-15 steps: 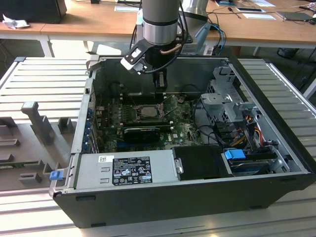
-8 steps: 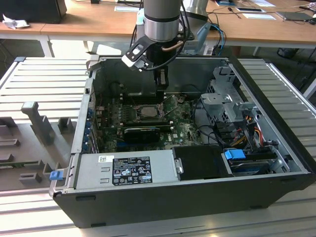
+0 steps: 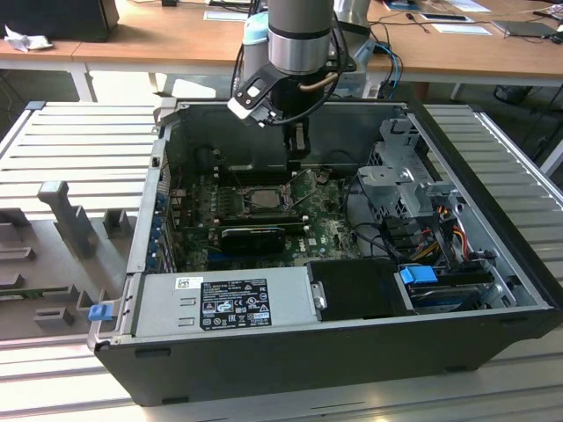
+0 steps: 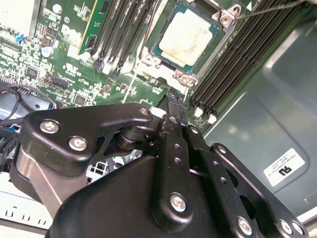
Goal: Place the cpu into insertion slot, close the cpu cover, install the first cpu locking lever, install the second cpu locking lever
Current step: 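Close the cpu cover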
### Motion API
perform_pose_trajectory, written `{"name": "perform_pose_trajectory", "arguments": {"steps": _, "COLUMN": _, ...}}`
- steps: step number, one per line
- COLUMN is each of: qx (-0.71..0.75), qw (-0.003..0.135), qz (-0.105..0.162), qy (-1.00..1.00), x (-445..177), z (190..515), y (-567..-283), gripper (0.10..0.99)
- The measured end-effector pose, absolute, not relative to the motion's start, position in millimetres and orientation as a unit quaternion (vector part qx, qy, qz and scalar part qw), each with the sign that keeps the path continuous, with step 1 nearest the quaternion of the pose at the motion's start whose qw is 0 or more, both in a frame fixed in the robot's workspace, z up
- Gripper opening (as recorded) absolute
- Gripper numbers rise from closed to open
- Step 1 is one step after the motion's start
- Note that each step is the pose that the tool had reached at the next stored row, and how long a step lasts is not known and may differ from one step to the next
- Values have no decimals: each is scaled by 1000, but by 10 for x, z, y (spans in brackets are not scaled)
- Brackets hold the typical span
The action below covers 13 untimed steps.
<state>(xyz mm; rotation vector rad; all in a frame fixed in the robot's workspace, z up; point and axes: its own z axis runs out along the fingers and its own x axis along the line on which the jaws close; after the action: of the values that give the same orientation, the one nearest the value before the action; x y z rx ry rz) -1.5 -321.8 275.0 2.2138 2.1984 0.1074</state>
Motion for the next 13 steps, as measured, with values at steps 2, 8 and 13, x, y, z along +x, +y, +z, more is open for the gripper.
{"name": "perform_pose_trajectory", "arguments": {"steps": 2, "qx": 709, "qw": 10, "qz": 34, "qy": 704, "x": 20, "z": 2750, "y": -3217, "gripper": 106}}
{"name": "perform_pose_trajectory", "arguments": {"steps": 8, "qx": 709, "qw": 10, "qz": 34, "qy": 704, "x": 83, "z": 2750, "y": -3214, "gripper": 106}}
{"name": "perform_pose_trajectory", "arguments": {"steps": 13, "qx": 709, "qw": 10, "qz": 34, "qy": 704, "x": 118, "z": 2750, "y": -3210, "gripper": 106}}
